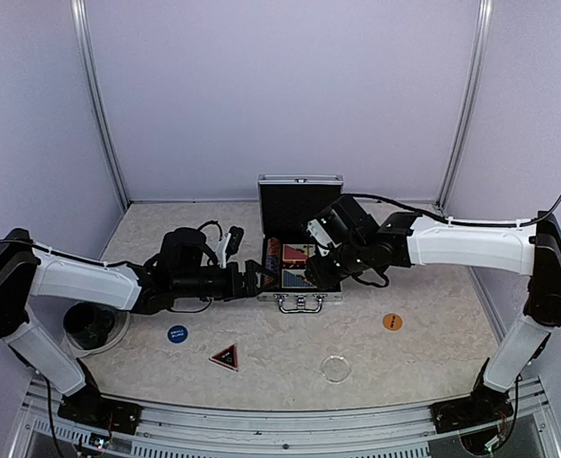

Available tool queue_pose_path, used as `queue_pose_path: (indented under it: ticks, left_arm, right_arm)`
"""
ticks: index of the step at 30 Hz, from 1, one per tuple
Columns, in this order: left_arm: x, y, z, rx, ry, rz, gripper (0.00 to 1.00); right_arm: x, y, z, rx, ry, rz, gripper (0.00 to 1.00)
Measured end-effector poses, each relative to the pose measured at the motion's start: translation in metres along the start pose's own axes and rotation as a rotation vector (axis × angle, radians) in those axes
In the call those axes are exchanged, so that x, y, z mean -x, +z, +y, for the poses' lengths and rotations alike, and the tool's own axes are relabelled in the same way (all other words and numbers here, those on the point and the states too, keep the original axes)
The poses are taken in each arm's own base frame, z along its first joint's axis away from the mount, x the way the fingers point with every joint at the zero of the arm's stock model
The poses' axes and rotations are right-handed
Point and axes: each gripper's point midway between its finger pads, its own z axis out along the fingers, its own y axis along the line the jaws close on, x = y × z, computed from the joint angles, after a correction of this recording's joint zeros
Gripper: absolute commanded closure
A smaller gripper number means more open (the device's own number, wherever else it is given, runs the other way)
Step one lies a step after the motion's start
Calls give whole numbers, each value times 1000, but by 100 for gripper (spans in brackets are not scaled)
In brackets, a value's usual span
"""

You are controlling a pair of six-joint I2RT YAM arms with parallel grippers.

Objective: Pack up texas hold em set
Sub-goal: Pick up the poker chip from the center of the board.

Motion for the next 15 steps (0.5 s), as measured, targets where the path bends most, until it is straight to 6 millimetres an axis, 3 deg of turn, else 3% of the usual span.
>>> queue_pose_path:
  ticks: [4,9,15]
  left_arm:
    - [-6,-1,-2,-40,-30,-18,1]
    - [-39,-2,0,5,-6,-19,1]
    - [-44,2,-27,-6,69,-96,2]
  right_arm:
    - [-3,-1,5,13,1,10,59]
    - [7,-6,9,29,33,0,59]
    - [11,-9,14,55,79,-4,59]
